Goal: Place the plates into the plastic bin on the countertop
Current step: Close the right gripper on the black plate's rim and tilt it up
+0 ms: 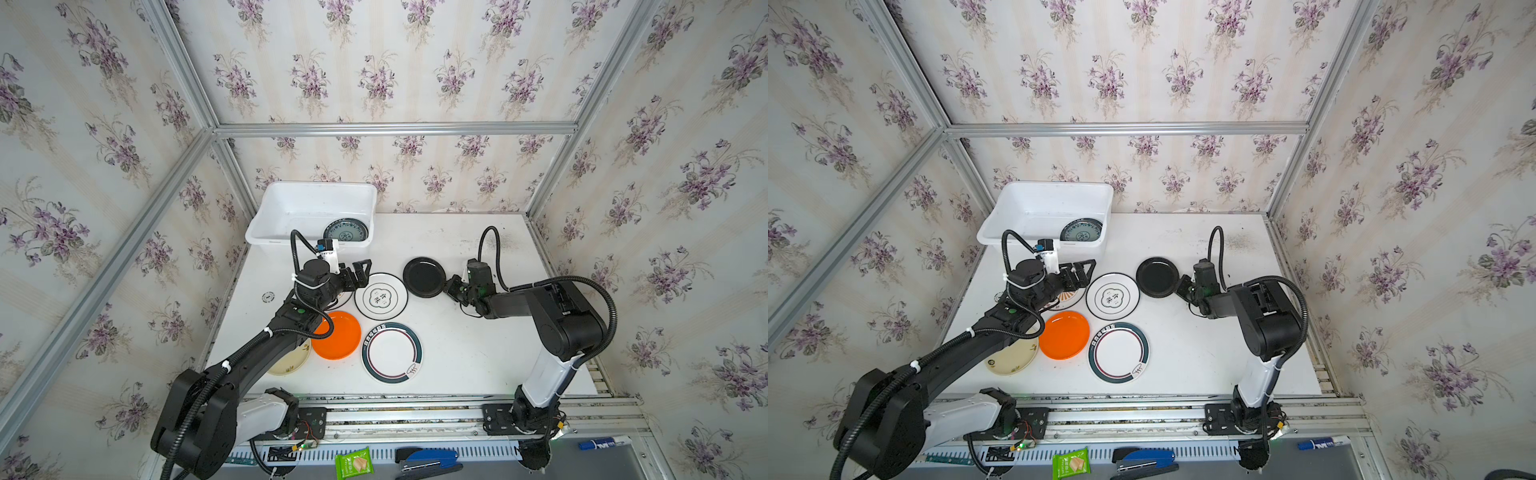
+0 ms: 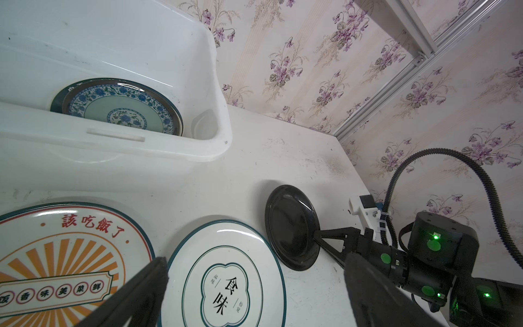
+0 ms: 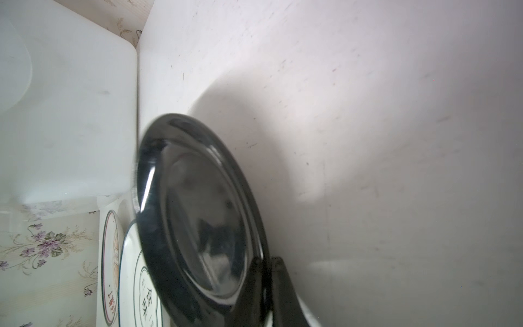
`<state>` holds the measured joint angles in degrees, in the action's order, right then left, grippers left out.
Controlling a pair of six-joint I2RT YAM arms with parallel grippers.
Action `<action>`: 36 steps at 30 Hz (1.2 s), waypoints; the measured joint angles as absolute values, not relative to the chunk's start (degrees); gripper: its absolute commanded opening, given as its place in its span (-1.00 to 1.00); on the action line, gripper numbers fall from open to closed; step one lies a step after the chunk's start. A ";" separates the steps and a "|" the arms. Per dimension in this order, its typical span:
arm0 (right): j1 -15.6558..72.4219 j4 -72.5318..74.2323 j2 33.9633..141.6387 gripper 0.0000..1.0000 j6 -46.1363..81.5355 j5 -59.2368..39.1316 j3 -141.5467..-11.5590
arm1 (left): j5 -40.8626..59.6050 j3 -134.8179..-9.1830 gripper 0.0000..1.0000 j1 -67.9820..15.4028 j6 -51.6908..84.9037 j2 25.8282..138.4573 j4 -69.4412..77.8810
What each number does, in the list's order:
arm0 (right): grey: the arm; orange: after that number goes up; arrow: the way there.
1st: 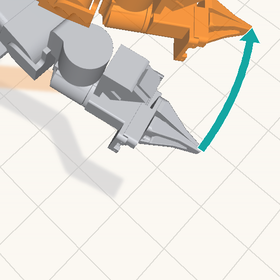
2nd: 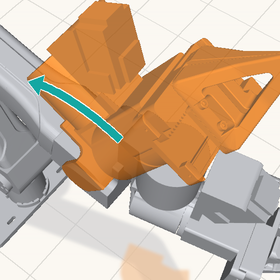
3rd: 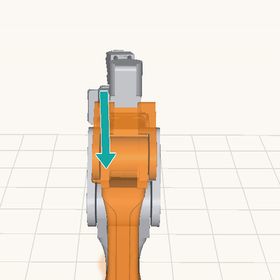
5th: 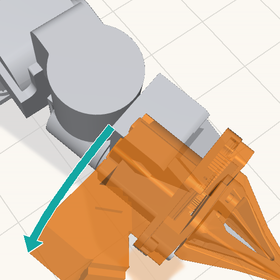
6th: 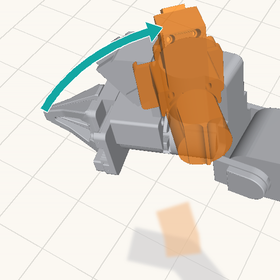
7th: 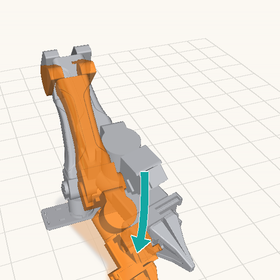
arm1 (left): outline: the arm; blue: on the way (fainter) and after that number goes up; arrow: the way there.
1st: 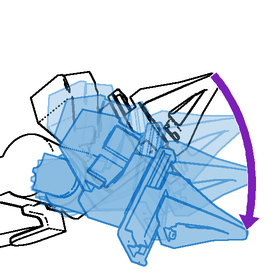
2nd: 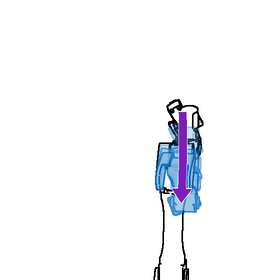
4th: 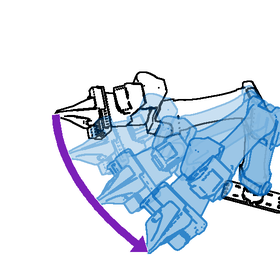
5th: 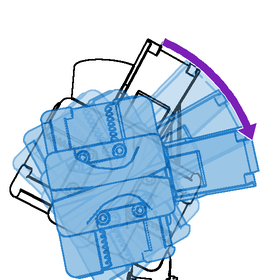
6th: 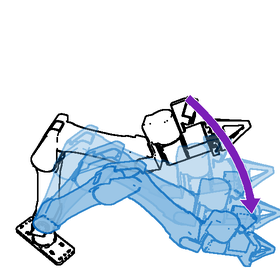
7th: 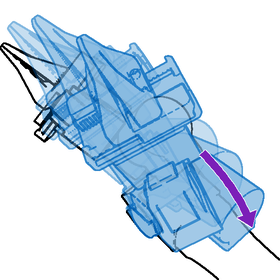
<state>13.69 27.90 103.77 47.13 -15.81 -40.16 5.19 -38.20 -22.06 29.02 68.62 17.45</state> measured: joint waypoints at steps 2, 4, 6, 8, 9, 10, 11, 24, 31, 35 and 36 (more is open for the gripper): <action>13.67 27.90 103.96 -0.82 47.11 -15.81 -40.45 | 4.93 -38.20 0.99 -22.06 29.02 68.62 17.45; 13.63 27.99 104.09 -0.82 47.40 -15.79 -40.45 | 4.71 -38.20 0.99 -22.06 28.99 68.64 17.41; 13.50 28.21 104.29 -0.82 47.62 -15.81 -40.45 | 4.60 -38.20 0.99 -22.06 28.97 68.69 17.39; 13.47 28.36 104.36 -0.79 47.83 -15.81 -40.45 | 4.58 -38.28 0.99 -22.04 28.97 68.90 17.32; 13.47 28.40 104.40 -0.75 47.99 -15.81 -40.47 | 4.58 -38.30 0.99 -22.04 28.97 69.06 17.28; 13.43 28.47 104.44 -0.71 47.99 -15.81 -40.47 | 4.58 -38.35 0.99 -22.04 28.95 69.21 17.21; 13.43 28.51 104.53 -0.69 47.97 -15.79 -40.49 | 4.58 -38.48 0.99 -22.04 28.95 69.43 17.08; 13.37 30.63 106.61 -0.44 47.94 -16.21 -42.41 | 4.78 -39.05 0.99 -22.00 28.97 69.95 17.02; 13.37 30.94 108.29 -0.79 47.94 -15.66 -43.83 | 4.78 -39.05 0.99 -22.00 28.97 69.95 17.02; 13.37 30.30 108.38 -1.00 47.70 -15.14 -44.16 | 4.78 -39.05 0.99 -22.00 28.97 69.95 17.02; 13.37 30.28 108.36 -1.00 47.66 -14.79 -44.21 | 4.78 -39.07 0.99 -22.00 28.97 70.26 17.10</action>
